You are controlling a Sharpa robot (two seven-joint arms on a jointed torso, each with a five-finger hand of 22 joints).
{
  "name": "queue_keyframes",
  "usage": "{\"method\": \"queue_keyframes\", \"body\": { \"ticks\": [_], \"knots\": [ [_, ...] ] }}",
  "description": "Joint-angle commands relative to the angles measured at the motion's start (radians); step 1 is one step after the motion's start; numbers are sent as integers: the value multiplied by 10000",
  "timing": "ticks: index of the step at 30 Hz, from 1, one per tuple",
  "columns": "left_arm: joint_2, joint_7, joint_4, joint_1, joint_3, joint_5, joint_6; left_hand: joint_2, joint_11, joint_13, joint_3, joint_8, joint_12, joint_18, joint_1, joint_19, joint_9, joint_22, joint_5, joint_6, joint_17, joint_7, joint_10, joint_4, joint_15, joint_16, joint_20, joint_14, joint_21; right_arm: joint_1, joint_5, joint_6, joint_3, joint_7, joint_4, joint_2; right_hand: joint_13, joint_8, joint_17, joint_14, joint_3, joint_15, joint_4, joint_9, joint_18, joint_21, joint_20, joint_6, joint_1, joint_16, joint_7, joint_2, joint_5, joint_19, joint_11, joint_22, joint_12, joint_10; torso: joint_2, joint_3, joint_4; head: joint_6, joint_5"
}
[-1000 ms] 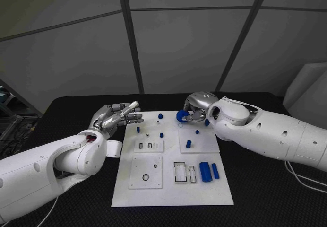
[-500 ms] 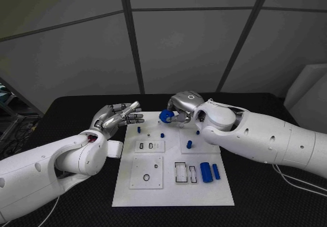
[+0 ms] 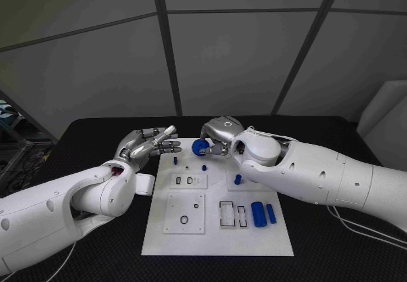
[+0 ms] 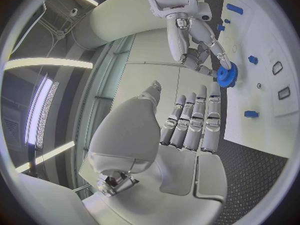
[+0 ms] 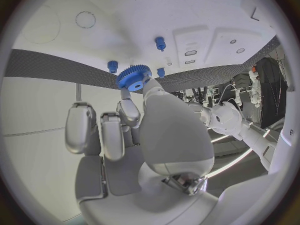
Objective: Assemble the parts on the task board
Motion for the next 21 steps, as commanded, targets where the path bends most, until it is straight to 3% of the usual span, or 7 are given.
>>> {"method": "queue_keyframes", "body": {
  "ticks": [1,9,21],
  "knots": [
    [-11,43,32,15,8,-89,119,19,-18,0,-5,-35,-16,-51,116,62,0,-14,-6,-77,15,436,-82,-69,39,-37,12,42,-42,-3,-118,85,-2,113,-171,117,-4,5,1228,801,19,-73,25,32,-95,34,-17,71,11,32,3,-81,25,60,10,-23,-27,28,-11,4,31,-21,22],
    [-21,44,44,17,9,-90,121,19,-18,0,-5,-35,-16,-51,116,62,0,-14,-6,-77,15,436,-82,-69,39,-37,12,42,-42,-46,-113,191,-8,166,-483,288,-5,0,1232,801,25,-73,28,31,-93,30,-17,67,11,34,4,-80,27,55,11,-30,-30,27,1,6,0,-34,61],
    [-6,42,38,18,9,-90,125,20,-17,0,-4,-36,-16,-52,118,57,-1,-17,-7,-79,15,437,-86,-79,41,-46,13,38,-47,-69,-56,403,-18,254,-694,457,-21,-34,1220,798,51,-68,43,28,-87,12,-17,33,0,28,17,-95,26,34,20,-62,-60,6,-3,19,10,-77,95]
  ]
}}
